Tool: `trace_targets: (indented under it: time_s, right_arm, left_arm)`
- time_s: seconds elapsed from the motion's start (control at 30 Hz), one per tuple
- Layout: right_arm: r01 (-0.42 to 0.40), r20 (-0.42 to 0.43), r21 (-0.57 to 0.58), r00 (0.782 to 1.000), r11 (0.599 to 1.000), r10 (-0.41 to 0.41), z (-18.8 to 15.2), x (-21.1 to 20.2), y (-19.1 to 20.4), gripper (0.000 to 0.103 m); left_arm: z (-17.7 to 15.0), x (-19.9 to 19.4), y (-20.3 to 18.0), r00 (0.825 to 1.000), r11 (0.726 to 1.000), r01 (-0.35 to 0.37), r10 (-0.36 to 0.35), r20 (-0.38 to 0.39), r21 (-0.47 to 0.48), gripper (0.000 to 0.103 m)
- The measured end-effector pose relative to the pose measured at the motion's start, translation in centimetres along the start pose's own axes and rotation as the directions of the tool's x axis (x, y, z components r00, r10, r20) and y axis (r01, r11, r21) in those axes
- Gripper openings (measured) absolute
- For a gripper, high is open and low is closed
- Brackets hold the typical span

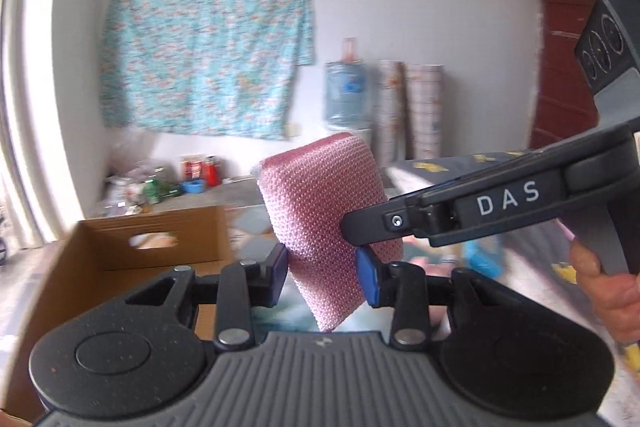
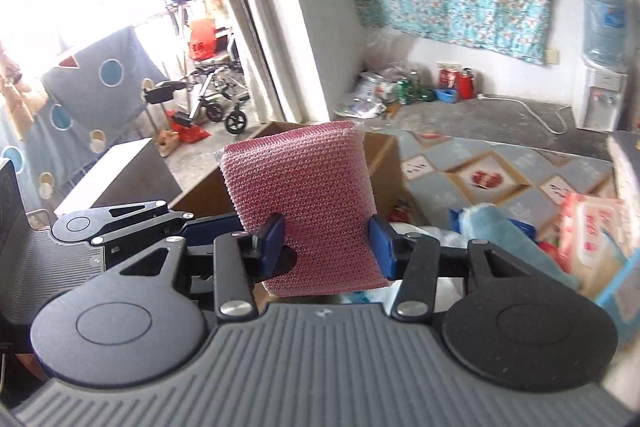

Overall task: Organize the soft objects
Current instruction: 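Carry the pink pad with the left tool over the cardboard box, then open the left tool to drop the pink pad into the box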

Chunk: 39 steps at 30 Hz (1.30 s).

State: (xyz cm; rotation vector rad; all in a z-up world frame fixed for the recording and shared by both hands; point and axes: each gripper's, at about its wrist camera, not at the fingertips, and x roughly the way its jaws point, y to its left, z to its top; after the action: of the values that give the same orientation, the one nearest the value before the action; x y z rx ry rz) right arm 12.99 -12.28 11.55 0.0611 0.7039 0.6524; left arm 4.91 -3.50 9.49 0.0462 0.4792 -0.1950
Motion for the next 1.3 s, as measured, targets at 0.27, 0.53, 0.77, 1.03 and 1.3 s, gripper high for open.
trace_targets:
  time_s: [0.27, 0.53, 0.77, 1.03, 1.3]
  right_arm:
    - [-0.125, -0.14, 0.194, 0.978, 0.973, 0.153, 5.6, 16.1, 1.9, 0.047]
    - [-0.009, -0.258, 0.344, 0.96, 0.939, 0.104, 3.7, 27.2, -2.5, 0.048]
    - [-0.016, -0.21, 0.36, 0.973, 0.933, 0.098, 3.5, 28.2, -5.1, 0.048]
    - [-0.046, -0.143, 0.312, 0.985, 0.949, 0.095, 3.0, 22.8, -6.7, 0.048]
    - [-0.054, -0.128, 0.282, 0.987, 0.958, 0.093, 1.6, 19.9, -6.7, 0.048]
  left_arm:
    - [3.1, 6.3, 12.4, 0.968, 0.994, -0.113, 0.111, -0.224, 0.002, 0.04]
    - [0.4, 16.7, 19.4, 0.887, 0.993, -0.034, -0.023, -0.461, -0.116, 0.041]
    - [-2.7, 20.7, 21.5, 0.816, 0.983, -0.034, -0.078, -0.572, -0.181, 0.047]
    - [-4.1, 22.2, 20.4, 0.764, 0.997, -0.031, -0.023, -0.645, -0.072, 0.052]
    - [-4.8, 25.5, 19.9, 0.733, 0.997, -0.05, 0.077, -0.676, 0.059, 0.045]
